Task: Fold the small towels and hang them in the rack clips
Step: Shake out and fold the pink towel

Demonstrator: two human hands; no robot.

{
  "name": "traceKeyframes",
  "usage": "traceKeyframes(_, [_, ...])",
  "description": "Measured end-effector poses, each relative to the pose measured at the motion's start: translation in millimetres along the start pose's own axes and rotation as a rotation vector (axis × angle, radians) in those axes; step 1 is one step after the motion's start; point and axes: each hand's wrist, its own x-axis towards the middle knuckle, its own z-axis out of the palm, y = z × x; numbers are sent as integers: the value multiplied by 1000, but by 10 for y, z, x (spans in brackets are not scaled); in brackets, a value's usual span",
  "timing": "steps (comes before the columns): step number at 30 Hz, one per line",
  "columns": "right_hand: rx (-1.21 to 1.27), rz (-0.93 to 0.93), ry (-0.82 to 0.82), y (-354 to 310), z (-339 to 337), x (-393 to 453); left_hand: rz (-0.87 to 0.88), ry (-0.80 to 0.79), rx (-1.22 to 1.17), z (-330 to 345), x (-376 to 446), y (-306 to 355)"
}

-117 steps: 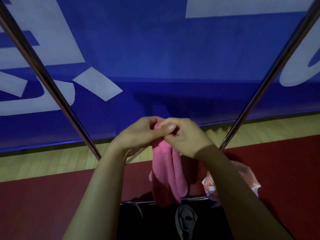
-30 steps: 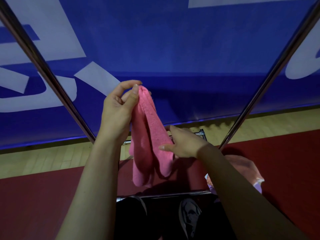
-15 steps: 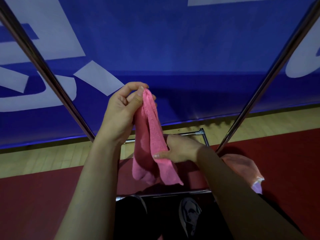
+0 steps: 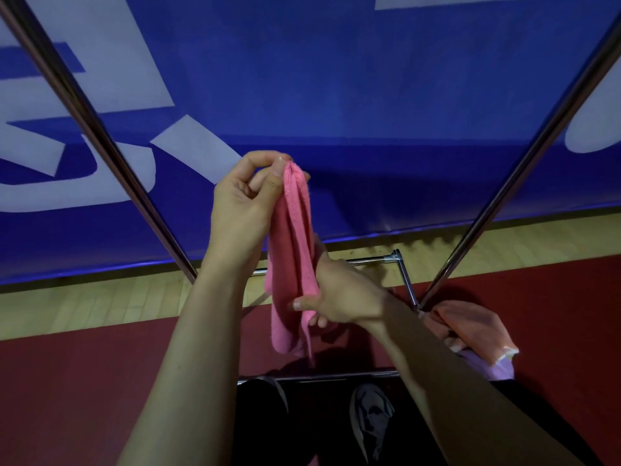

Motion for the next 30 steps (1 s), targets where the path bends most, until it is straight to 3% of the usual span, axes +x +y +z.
traceKeyframes(5, [-68,-75,105,43,-37,49,-3,16,-27,-34,15,-2])
traceKeyframes(11, [110,-59,110,54,-93,98,0,31,2,-73,13,8])
traceKeyframes(18, [2,23,-139,7,-48,32,2,75,9,-87,31,-15])
traceKeyframes(30, [59,30,-92,-11,59,62,15,113,54,-134,61,-62])
